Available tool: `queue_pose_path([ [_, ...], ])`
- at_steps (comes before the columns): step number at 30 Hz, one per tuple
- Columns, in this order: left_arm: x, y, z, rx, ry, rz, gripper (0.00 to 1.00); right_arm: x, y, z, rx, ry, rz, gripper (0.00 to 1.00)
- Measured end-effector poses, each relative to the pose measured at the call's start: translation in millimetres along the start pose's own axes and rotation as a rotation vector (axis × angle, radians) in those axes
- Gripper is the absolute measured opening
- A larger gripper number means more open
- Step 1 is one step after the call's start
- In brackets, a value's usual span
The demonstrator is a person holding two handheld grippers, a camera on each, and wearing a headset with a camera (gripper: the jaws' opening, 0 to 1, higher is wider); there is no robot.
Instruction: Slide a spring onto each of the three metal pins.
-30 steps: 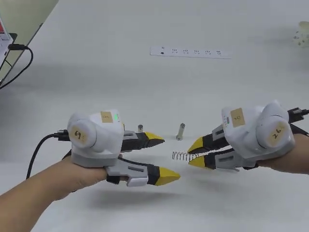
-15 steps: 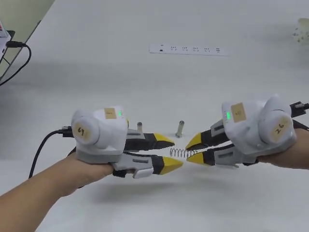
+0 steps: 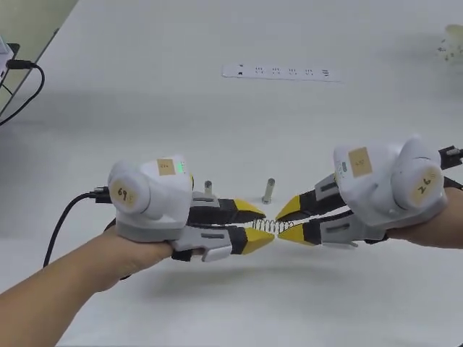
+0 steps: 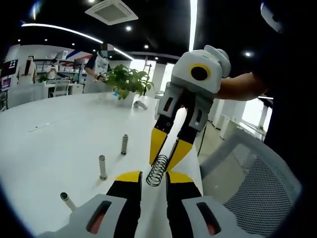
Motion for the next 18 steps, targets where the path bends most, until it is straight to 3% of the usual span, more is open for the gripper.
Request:
queue_pose_path([
  [18,0.6,-0.9,4.0,-0.034,0.009,-0.005,0.04,0.5,-2.1,-0.5,-0.007,-0.004,0.012,0.08],
])
Point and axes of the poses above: the centre of the closed fingertips' face, and the gripper's own axes: x roughly backward along the fingers, z roughly to its right, y roughly out of its underside, the point moved 9 cm from there along x, roughly backward along the fingers, and after that the axes turned 12 degrees about y, right-handed, at the moved point
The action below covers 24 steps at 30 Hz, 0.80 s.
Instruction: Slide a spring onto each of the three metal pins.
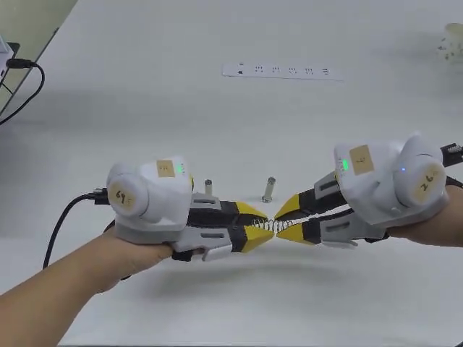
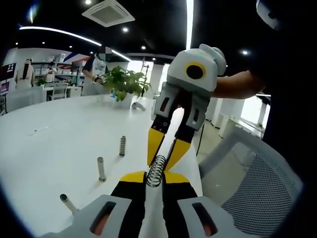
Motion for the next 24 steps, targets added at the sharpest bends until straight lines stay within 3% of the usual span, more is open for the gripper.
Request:
queue_pose_path([
  [24,3.8,-1.7,1.4,-0.006,0.007,0.002,0.02,1.4,-2.0,-0.5,-0.023,0.0,0.02,0.09],
])
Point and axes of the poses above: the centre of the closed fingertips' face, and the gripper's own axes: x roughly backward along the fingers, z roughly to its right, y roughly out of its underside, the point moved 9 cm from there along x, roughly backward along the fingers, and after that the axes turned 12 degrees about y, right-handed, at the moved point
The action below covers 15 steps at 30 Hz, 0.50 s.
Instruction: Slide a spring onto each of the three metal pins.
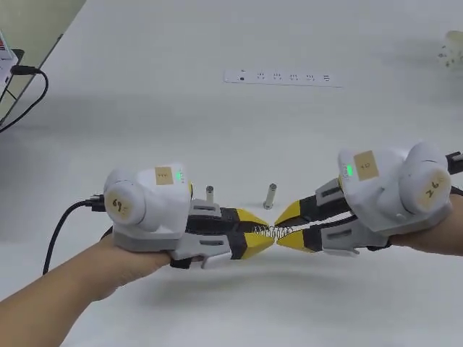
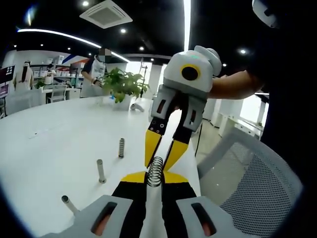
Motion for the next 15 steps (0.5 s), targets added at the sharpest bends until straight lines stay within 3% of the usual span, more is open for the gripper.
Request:
queue_pose_path([
  [15,0.9,-1.1,1.2,0.006,0.006,-0.004,0.02,3.5,9.3,-0.7,-0.035,0.006,-0.009,0.09],
])
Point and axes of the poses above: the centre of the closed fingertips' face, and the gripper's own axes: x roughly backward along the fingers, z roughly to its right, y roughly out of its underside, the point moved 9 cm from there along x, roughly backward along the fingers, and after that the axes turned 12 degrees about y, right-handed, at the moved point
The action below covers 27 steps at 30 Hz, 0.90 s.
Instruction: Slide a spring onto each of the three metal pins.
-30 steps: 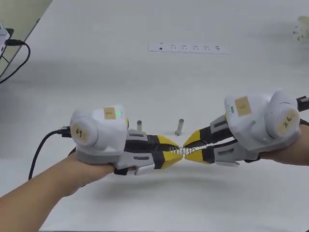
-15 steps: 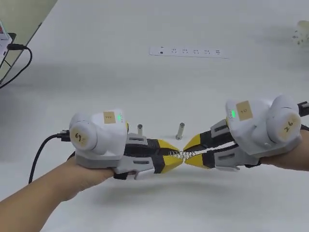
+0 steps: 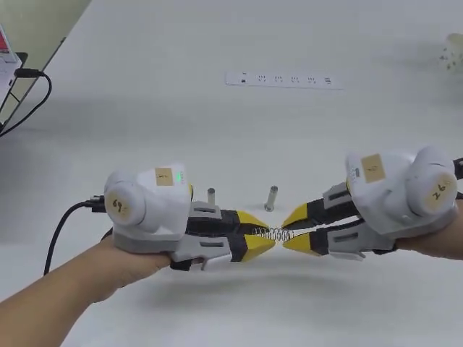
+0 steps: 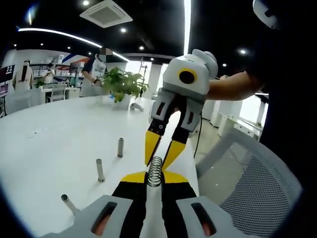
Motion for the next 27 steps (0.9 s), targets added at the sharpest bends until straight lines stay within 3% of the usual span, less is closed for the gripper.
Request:
queue_pose_path([
  [12,0.0,0.8,0.1,0.008,0.006,-0.002,0.02,-0.1,1.4,-1.3,-0.003,0.001,0.007,0.08],
  [27,-1.6,5.2,-0.2,0.021,0.012,-0.024,0.02,6.2,-9.8,2.0,0.07,0.003,-0.002,0.07],
])
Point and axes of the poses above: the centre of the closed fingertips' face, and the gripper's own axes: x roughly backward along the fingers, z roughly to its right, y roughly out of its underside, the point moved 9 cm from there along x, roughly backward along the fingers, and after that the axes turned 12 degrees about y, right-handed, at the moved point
